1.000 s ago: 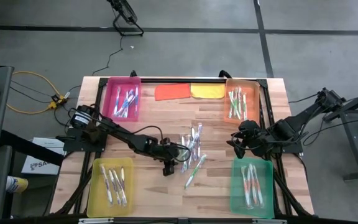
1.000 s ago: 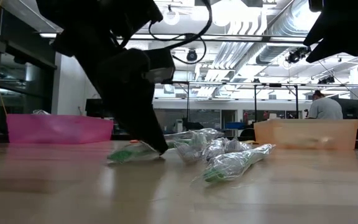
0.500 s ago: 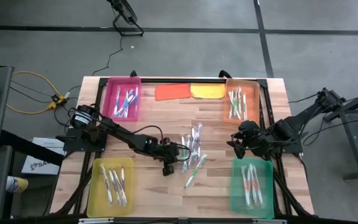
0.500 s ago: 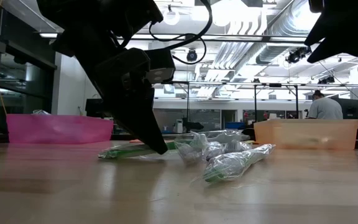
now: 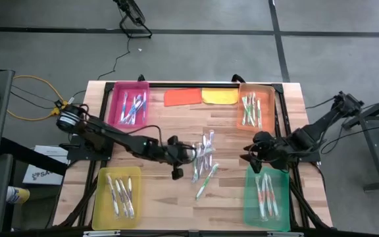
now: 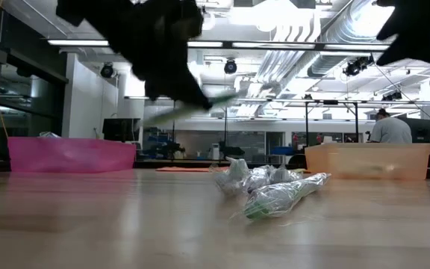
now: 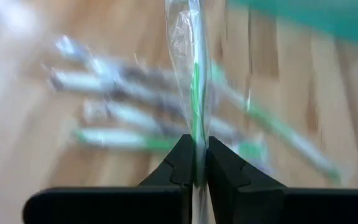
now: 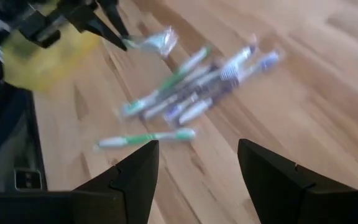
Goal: Pick & Place Toothbrushes
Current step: Put the green toothbrush into the orange bin
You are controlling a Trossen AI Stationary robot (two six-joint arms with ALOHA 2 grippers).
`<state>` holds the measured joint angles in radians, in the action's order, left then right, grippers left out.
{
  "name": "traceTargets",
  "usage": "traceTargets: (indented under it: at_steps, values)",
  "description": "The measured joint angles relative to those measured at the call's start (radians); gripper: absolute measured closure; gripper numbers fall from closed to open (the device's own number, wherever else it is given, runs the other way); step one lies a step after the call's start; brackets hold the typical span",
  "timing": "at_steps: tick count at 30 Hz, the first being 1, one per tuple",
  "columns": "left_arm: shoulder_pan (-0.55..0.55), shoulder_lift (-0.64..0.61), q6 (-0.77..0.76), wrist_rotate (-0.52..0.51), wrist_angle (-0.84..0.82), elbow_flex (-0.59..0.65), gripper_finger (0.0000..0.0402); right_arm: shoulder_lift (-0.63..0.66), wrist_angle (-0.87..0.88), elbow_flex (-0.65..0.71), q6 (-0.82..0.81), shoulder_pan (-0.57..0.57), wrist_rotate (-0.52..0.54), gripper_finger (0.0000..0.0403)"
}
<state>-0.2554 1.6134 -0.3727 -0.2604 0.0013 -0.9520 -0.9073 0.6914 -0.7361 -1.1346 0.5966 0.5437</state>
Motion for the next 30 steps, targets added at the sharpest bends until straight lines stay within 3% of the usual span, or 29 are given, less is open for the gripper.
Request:
traceTargets:
  at_steps: [2,8,15,20,25,30]
  values:
    - [0.003,-0.020,0.022,-0.038,0.078,-0.001,0.0387,0.000,-0.042,0.000,0.031,0.015,0.051,0.0190]
    - [0.051,-0.029,0.103,-0.019,0.358,-0.002,0.0387,-0.022,-0.289,0.000,0.231,0.025,0.184,0.0190]
    - [0.135,-0.029,0.160,0.065,0.580,-0.001,0.0387,-0.078,-0.540,0.000,0.454,0.015,0.184,0.0190]
    - [0.160,-0.029,0.166,0.139,0.633,-0.001,0.0387,-0.112,-0.698,0.000,0.562,-0.045,0.187,0.0190]
    - [0.166,-0.029,0.187,0.175,0.687,-0.001,0.0387,-0.140,-0.878,0.000,0.677,-0.136,0.150,0.0190]
    - [0.164,-0.028,0.193,0.175,0.699,-0.001,0.0387,-0.174,-0.992,0.000,0.724,-0.237,-0.008,0.0190]
